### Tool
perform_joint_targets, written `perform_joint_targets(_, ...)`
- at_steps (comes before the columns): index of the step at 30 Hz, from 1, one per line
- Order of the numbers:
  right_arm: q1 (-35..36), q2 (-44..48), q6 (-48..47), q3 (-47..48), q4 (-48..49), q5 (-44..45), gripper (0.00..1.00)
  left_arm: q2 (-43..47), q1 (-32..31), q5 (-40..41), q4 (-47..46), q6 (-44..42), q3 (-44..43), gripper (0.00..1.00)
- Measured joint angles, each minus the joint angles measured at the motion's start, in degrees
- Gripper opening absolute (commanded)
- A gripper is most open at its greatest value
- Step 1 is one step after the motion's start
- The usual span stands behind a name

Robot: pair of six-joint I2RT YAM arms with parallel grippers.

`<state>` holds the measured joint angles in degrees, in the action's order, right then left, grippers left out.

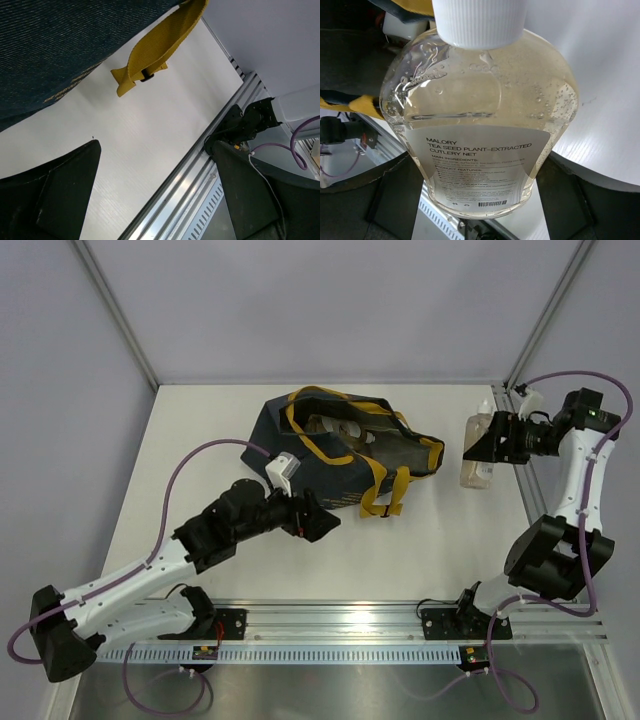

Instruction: Place the personal care products into the canvas bag

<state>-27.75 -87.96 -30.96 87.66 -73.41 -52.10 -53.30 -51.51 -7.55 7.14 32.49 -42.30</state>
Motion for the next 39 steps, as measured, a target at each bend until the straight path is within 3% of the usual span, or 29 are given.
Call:
perform_joint_targets(3,5.05,0.24,1.90,4.59,0.94,1.14,0.00,1.62,0.00,2.84,1.57,0.09,0.00,0.99)
perform_joint_targets(13,31.19,-3.98,6.05,20.20,6.32,12.85,0.00,8.96,0.00,9.44,4.90,1.73,0.59,0.99)
perform_joint_targets(20,47.69,-8.24,2.19,19.87,11.98,27.15,0.02,14.88,0.00,13.14,7.41,3.45,2.80,0.99)
perform_joint_targets(26,58.88,-9.38,-2.51,17.20,13.57,36.26,0.27,16.96,0.00,15.15,7.89,3.98,4.44,0.99)
perform_joint_targets(27,59.60,-9.84,-3.10,17.20,13.90,36.96,0.39,16.96,0.00,15.34,8.02,4.00,4.48,0.99)
perform_joint_targets(31,60.92,-11.63,-4.00,17.20,15.19,38.45,0.64,16.83,0.00,15.76,8.52,3.98,4.48,0.99)
perform_joint_targets(32,61.20,-11.87,-3.98,17.20,15.45,39.06,0.74,16.83,0.00,15.87,8.50,4.00,4.48,0.99)
perform_joint_targets(33,61.55,-11.96,-3.89,17.20,15.69,39.43,0.98,16.83,0.00,15.96,8.55,4.00,4.48,0.99)
perform_joint_targets(39,63.63,-16.46,-1.77,27.02,15.74,39.52,0.99,17.35,0.00,16.50,9.09,4.00,4.66,0.99)
